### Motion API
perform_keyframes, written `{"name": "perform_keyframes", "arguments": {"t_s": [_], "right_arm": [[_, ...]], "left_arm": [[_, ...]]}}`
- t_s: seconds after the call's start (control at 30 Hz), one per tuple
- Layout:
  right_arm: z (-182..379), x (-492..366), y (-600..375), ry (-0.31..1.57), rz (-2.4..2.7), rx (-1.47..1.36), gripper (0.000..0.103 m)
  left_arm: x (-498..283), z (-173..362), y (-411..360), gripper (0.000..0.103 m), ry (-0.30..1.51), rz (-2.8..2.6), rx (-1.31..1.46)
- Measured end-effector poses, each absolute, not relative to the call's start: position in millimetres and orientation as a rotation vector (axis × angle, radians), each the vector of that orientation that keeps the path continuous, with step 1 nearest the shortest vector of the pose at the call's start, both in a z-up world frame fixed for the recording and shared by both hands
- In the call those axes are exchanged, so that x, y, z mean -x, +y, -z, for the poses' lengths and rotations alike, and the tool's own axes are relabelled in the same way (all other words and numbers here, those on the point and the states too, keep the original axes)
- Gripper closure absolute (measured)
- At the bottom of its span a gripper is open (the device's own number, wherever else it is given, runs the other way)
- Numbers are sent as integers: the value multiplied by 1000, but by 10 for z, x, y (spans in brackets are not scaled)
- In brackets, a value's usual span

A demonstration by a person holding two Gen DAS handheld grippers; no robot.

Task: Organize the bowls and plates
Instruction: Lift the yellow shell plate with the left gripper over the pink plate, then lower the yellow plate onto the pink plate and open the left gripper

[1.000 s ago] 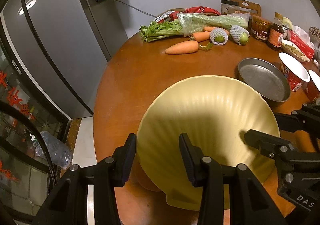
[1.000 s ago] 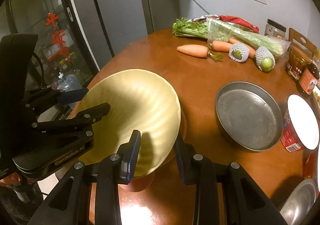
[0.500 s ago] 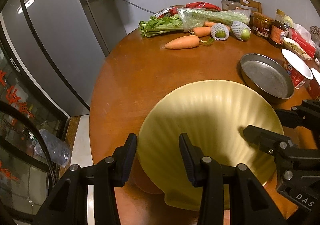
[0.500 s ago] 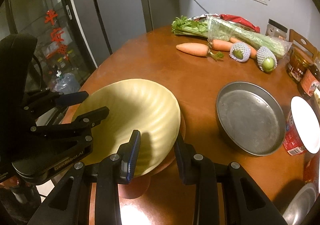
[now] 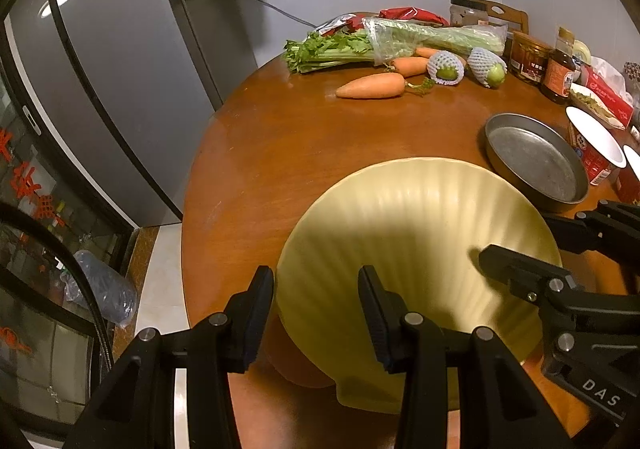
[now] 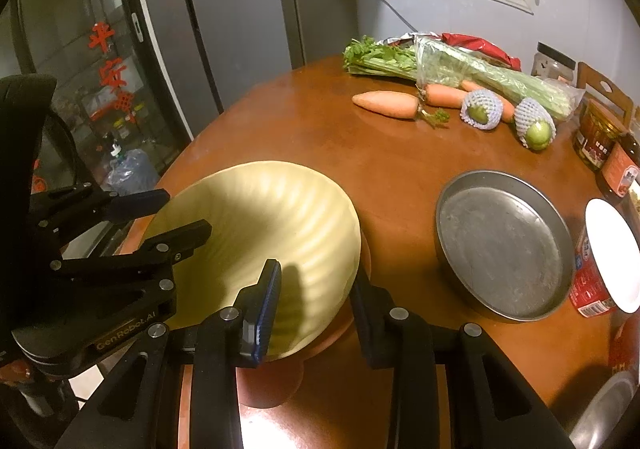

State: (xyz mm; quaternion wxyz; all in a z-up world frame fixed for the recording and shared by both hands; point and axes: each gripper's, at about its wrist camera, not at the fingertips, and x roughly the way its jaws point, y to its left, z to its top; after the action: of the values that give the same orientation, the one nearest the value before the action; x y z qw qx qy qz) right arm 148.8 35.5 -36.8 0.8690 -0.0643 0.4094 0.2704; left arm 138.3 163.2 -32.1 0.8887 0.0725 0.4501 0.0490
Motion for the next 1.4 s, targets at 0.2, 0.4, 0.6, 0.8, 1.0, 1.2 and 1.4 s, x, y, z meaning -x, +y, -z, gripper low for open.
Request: {"name": "perform_keyframes", "arguments": {"t_s": [0.2,0.4,0.6,0.8,1.0,1.2,1.4], "right_arm": [[347,-1487,308,857,-569,105,65],[349,-1487,292,858,-548,121,64],[333,-1455,283,849,-553,123,62],[279,-1437,207,839,-551,92,57],[188,-1392,107,818,-546,68,56],[81,-1341,-10,795,-539,49,55],[-21,-1272,-158,774,-523,31,54]], "left_arm": [[-1380,320,1649,59,939,-105,-140],[-1370,306,1647,59,937,-107,-135],[-1323,249,1627,59,925,-101,-132],[-1263,152,1586,57,906,-94,-127],[-1204,47,1503,55,884,-83,-136],[-1129,-62,1402,55,860,-75,-146],[-1038,-179,1280,54,833,-65,-158]]}}
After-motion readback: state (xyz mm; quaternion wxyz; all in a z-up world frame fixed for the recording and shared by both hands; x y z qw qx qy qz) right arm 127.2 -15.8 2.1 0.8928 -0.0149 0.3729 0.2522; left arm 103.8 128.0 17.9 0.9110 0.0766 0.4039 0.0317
